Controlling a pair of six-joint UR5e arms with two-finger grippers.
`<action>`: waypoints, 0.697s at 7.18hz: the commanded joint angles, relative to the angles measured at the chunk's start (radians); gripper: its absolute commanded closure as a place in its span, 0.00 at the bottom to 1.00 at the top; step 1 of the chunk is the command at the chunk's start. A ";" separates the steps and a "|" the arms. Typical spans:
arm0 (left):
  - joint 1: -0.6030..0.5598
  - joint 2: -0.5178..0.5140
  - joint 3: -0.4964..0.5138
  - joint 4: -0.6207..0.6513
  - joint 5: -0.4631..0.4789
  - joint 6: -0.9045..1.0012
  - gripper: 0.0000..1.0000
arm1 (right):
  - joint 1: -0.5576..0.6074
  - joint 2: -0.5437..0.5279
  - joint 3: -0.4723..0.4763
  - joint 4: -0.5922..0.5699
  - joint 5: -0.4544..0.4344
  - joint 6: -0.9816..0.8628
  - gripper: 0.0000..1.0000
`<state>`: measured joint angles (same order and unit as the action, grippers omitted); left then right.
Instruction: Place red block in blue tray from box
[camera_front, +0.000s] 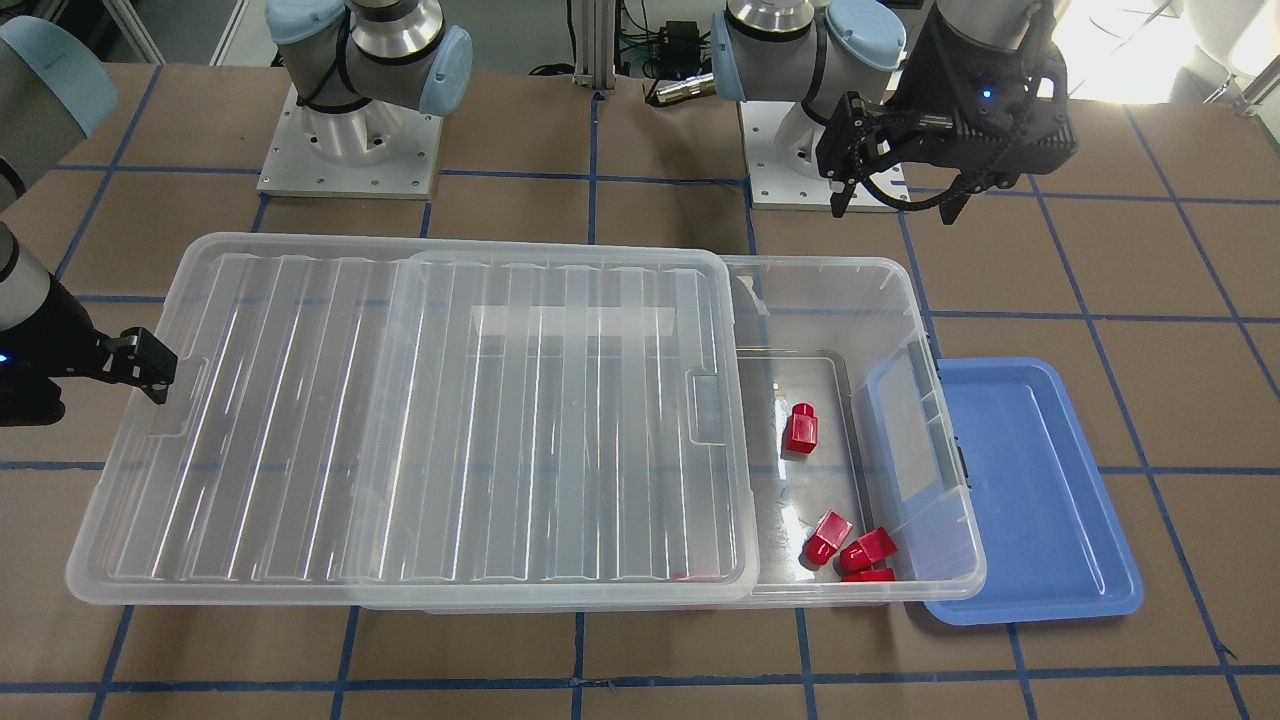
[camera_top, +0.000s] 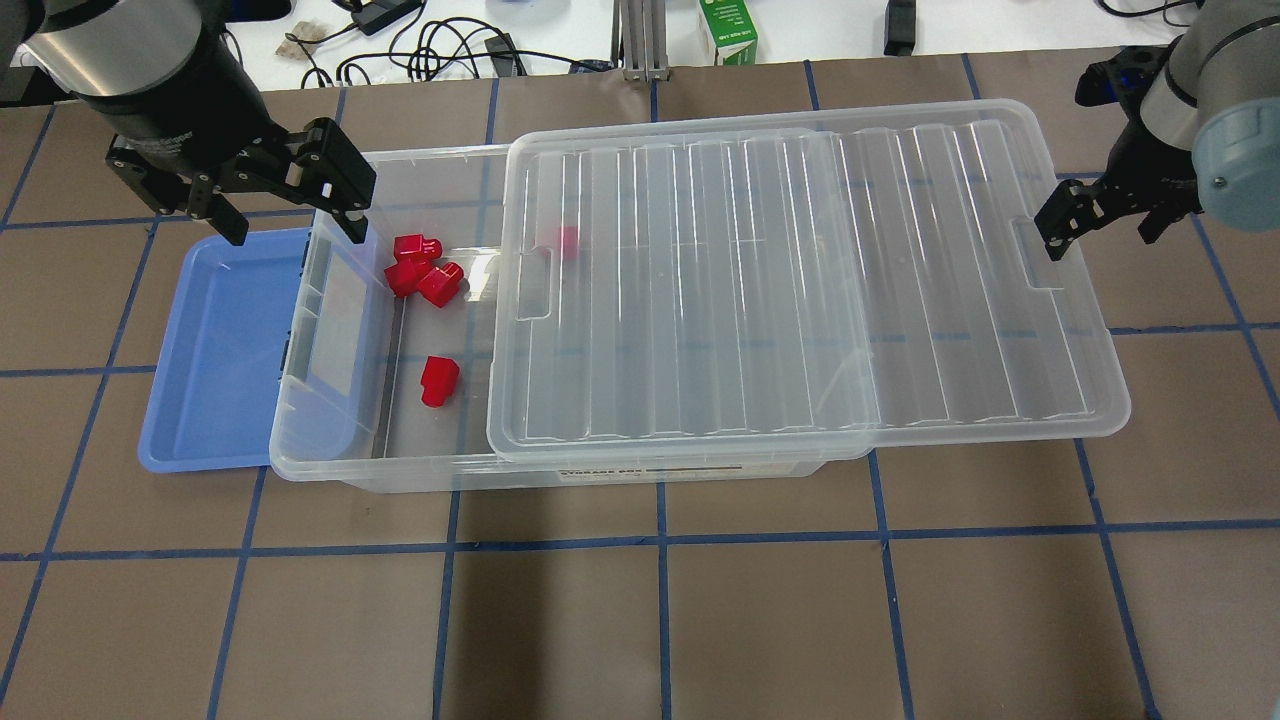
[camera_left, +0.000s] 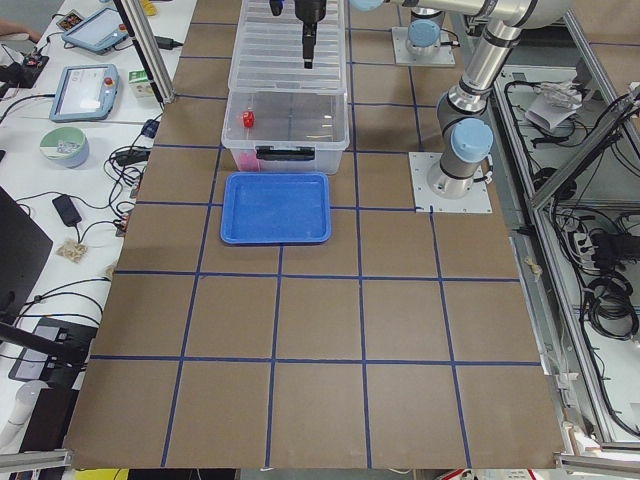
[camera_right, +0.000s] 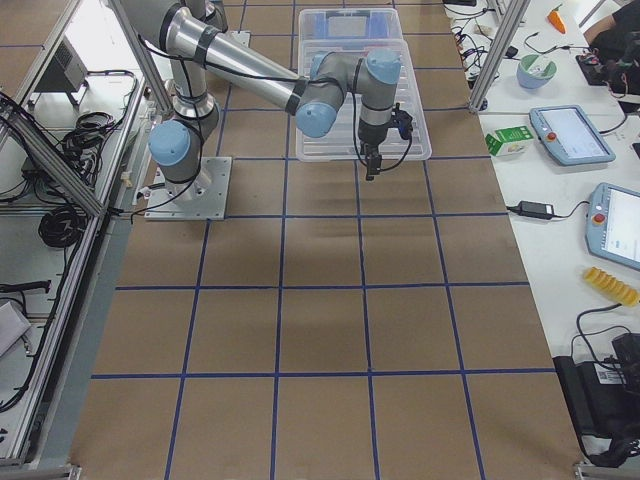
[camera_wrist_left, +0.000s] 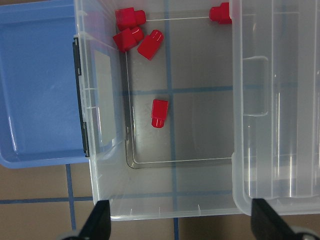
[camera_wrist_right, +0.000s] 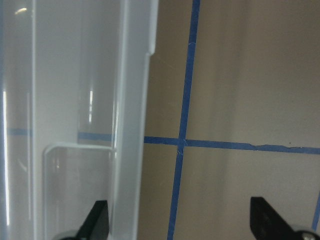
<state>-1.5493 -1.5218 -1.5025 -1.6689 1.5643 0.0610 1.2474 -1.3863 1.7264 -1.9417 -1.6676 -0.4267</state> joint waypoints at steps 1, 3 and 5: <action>0.009 -0.006 0.011 0.000 -0.003 -0.003 0.00 | 0.004 -0.002 -0.031 -0.006 0.072 0.006 0.00; 0.011 -0.075 -0.031 0.017 -0.007 0.002 0.00 | 0.018 -0.026 -0.135 0.108 0.138 0.025 0.00; 0.008 -0.121 -0.204 0.238 -0.003 0.002 0.00 | 0.035 -0.138 -0.241 0.330 0.125 0.049 0.00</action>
<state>-1.5414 -1.6159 -1.6076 -1.5623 1.5581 0.0619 1.2709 -1.4605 1.5477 -1.7396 -1.5374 -0.3917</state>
